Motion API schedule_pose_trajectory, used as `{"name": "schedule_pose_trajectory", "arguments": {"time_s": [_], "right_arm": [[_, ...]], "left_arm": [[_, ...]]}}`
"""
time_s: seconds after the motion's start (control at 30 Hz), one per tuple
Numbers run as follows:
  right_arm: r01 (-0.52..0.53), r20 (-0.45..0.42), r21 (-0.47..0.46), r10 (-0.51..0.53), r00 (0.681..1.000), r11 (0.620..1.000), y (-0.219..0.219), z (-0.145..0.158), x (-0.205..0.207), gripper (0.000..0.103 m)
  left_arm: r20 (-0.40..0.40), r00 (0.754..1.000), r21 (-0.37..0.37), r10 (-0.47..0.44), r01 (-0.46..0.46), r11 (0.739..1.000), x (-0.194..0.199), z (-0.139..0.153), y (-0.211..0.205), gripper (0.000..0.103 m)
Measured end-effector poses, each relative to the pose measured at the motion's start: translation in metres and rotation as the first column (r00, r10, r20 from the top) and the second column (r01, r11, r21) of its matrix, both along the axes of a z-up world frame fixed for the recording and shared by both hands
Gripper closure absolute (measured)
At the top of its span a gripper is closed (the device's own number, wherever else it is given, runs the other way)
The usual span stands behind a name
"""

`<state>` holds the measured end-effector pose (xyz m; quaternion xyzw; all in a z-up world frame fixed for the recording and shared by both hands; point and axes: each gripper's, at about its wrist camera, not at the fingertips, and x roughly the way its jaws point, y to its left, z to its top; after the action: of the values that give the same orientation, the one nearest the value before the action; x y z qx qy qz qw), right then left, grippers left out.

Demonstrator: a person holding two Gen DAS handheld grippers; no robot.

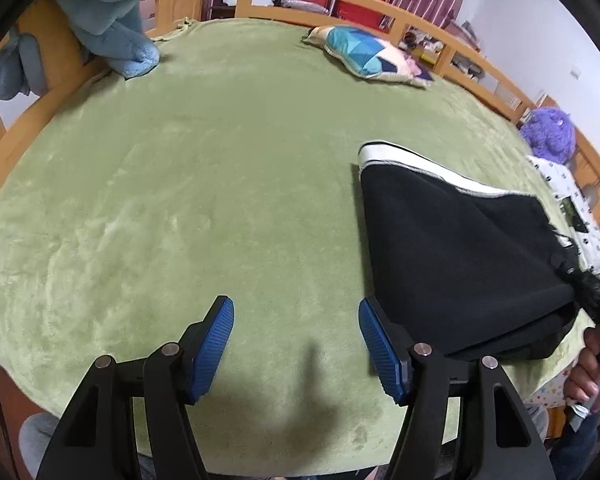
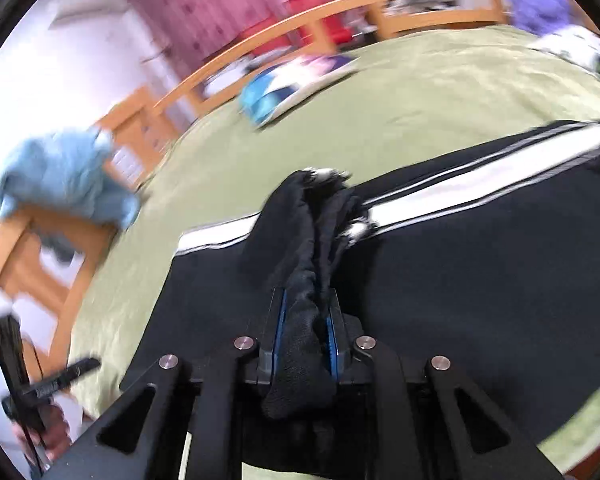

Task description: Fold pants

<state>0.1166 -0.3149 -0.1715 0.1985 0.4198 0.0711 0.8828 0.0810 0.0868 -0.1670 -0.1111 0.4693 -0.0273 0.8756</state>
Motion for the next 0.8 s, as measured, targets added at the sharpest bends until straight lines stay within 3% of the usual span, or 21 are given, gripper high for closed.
{"name": "schedule_pose_trajectory", "arguments": {"time_s": [0.03,0.1,0.17,0.23,0.3,0.43,0.5,0.6,0.8], "right_arm": [[0.017,-0.022,-0.02,-0.017,1.0,1.0,-0.008,-0.005,0.002,0.083],[-0.015,-0.134,-0.019,0.012,0.991,1.0,-0.012,-0.033,0.011,0.069],[-0.046,-0.255,-0.029,0.037,0.966,0.999,-0.008,-0.063,0.014,0.069],[-0.069,-0.199,-0.06,0.055,0.978,0.996,-0.007,-0.06,0.001,0.066],[-0.05,-0.16,-0.057,0.041,0.986,0.997,-0.014,-0.05,-0.015,0.053],[0.0,-0.092,-0.085,-0.008,0.996,0.996,-0.044,-0.031,-0.047,0.051],[0.076,-0.067,-0.142,-0.087,0.994,0.987,-0.067,-0.024,-0.064,0.049],[0.212,-0.034,-0.2,-0.223,0.974,0.957,-0.114,-0.021,-0.082,0.042],[0.37,-0.09,-0.177,-0.389,0.917,0.912,-0.196,-0.043,-0.085,0.039]], "left_arm": [[0.003,1.0,-0.013,-0.006,0.006,1.0,0.001,-0.001,-0.001,0.04],[-0.001,1.0,-0.032,-0.026,0.026,0.999,0.006,-0.005,-0.006,0.04],[-0.013,0.998,-0.033,-0.063,0.062,0.997,0.011,-0.009,-0.019,0.04],[-0.012,0.994,-0.031,-0.111,0.11,0.993,0.014,-0.01,-0.033,0.04],[-0.014,0.988,-0.03,-0.151,0.15,0.988,0.018,-0.013,-0.046,0.04],[-0.028,0.977,-0.07,-0.212,0.21,0.975,0.035,-0.025,-0.068,0.04],[-0.055,0.974,-0.079,-0.219,0.214,0.974,0.046,-0.034,-0.076,0.041],[-0.098,0.976,-0.092,-0.196,0.187,0.978,0.06,-0.048,-0.079,0.042],[-0.087,0.979,-0.136,-0.182,0.169,0.976,0.079,-0.062,-0.083,0.043]]}}
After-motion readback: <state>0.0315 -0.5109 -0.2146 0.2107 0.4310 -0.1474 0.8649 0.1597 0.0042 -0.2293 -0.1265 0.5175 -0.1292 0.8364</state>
